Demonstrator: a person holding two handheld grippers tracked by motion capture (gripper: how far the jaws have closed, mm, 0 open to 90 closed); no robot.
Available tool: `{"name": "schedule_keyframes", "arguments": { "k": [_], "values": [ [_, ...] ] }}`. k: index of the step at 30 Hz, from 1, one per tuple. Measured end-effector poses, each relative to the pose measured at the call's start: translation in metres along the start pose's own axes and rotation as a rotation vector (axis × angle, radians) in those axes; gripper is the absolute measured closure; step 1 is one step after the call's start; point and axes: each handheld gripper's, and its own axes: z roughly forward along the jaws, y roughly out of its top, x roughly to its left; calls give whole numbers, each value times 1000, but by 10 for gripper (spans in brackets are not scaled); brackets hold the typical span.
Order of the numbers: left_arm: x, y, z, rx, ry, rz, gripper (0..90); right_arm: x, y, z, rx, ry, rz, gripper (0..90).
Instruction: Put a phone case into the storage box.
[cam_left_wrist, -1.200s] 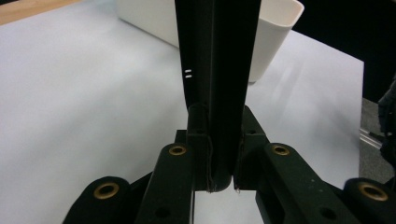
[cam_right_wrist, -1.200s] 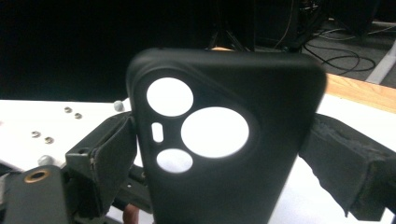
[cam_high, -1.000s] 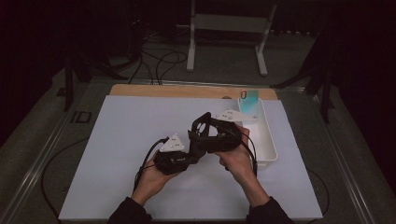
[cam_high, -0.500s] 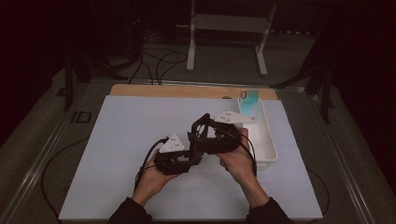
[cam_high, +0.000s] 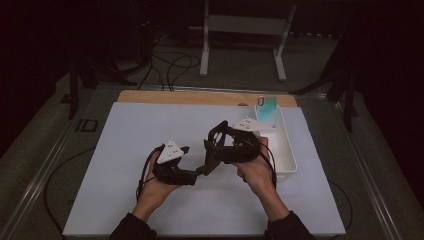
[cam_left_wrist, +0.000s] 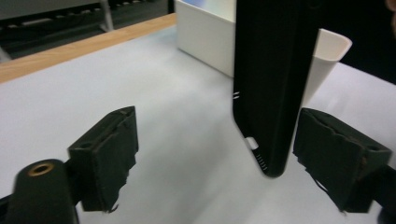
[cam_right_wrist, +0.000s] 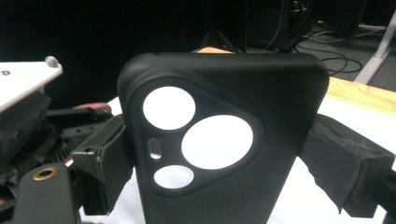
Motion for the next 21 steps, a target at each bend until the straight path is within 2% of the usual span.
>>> {"name": "schedule_keyframes", "arguments": {
  "k": [5, 7, 11, 17, 21],
  "values": [
    [3, -1, -8, -2, 60, 19, 17, -1, 1, -1, 0, -4, -2, 144],
    [5, -3, -9, 4, 101, 39, 10, -1, 0, 0, 1, -3, -2, 144],
    [10, -8, -13, 2, 135, 38, 4, -1, 0, 0, 3, -5, -7, 145],
    [17, -14, -22, -31, 142, 9, 4, -3, 0, -2, -1, -6, -4, 145],
    [23, -21, -29, -31, 142, 0, 2, -5, -1, -4, -4, -10, -4, 146]
  ]
}}
